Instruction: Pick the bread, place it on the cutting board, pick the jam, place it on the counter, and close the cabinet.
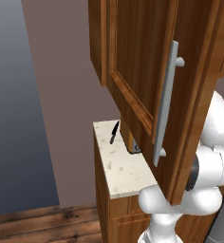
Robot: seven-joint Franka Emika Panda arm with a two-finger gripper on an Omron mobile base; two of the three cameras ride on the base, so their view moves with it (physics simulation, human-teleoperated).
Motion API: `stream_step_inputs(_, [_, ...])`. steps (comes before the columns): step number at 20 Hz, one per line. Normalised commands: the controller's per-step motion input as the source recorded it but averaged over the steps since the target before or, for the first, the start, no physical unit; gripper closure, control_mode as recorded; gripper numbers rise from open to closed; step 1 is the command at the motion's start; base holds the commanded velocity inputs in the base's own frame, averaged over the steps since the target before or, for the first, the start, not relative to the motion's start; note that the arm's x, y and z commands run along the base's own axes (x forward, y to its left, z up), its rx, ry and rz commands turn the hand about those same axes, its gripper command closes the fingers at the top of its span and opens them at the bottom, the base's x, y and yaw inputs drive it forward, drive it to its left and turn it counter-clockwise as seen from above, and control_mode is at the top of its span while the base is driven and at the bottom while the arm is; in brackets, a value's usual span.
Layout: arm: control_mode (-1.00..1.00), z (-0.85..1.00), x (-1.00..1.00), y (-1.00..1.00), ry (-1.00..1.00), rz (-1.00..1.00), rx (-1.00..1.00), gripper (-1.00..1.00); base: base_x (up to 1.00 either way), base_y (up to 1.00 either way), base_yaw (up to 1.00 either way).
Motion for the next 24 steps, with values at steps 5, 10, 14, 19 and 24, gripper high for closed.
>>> stream_step_inputs(5, [-1.0,0.0,-0.62,-0.27,0.0,0.0,0.0,1.0,0.0,0.0,0.0])
stream_step_inputs(10, [-1.0,0.0,-0.67,-0.33,0.0,0.0,0.0,1.0,0.0,0.0,0.0])
stream_step_inputs(14, [-1.0,0.0,-0.66,-0.27,0.0,0.0,0.0,1.0,0.0,0.0,0.0])
stream_step_inputs(19, [-1.0,0.0,-0.69,-0.29,0.0,0.0,0.0,1.0,0.0,0.0,0.0])
stream_step_inputs(24, [-1.0,0.0,-0.57,-0.25,0.01,0.0,0.0,1.0,0.0,0.0,0.0])
